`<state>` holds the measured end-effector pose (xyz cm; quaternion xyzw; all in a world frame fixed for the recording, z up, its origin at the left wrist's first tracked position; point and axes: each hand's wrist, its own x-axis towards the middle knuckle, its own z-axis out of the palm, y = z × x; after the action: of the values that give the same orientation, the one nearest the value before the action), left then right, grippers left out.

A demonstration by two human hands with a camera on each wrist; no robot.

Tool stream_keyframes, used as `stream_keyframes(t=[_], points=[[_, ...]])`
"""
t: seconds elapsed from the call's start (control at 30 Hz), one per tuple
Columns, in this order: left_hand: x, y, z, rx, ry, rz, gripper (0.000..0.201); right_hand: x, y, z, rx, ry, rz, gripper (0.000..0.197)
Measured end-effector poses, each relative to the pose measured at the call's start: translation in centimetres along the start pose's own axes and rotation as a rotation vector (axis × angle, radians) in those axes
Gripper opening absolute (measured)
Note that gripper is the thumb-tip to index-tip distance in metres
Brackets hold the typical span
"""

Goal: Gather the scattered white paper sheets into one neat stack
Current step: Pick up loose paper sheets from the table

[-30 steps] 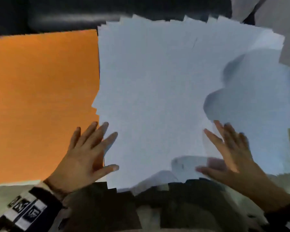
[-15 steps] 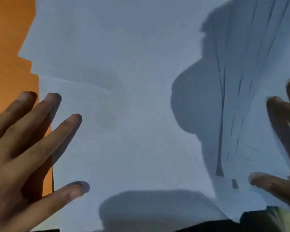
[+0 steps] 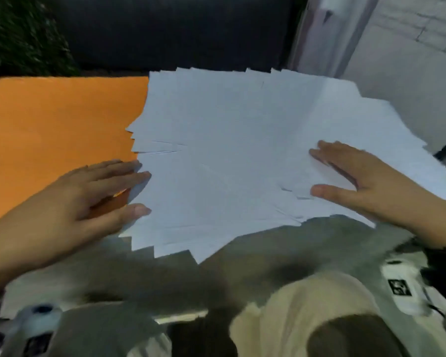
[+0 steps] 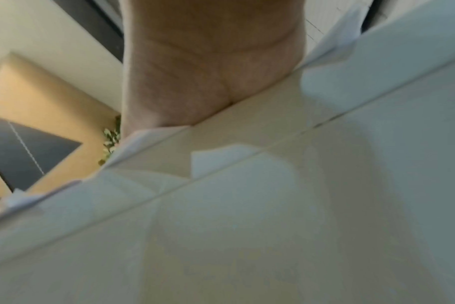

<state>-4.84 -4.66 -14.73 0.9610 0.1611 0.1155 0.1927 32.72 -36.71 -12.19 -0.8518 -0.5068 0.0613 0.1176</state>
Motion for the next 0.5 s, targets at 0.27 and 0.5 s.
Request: stream_keyframes(t=[0.27,0.5], points=[[-5.3,6.0,-3.5,0.114,-0.082,-0.177,0.073,-6.0,-3.9,-0.5,-0.029,-0.005,-0.024,0.092],[-5.4,9.1,-1.1,0.224,-0.184,-0.195,0.112,-7.2,-6.0,1.2,-0.081,0.019,-0.068,0.095]])
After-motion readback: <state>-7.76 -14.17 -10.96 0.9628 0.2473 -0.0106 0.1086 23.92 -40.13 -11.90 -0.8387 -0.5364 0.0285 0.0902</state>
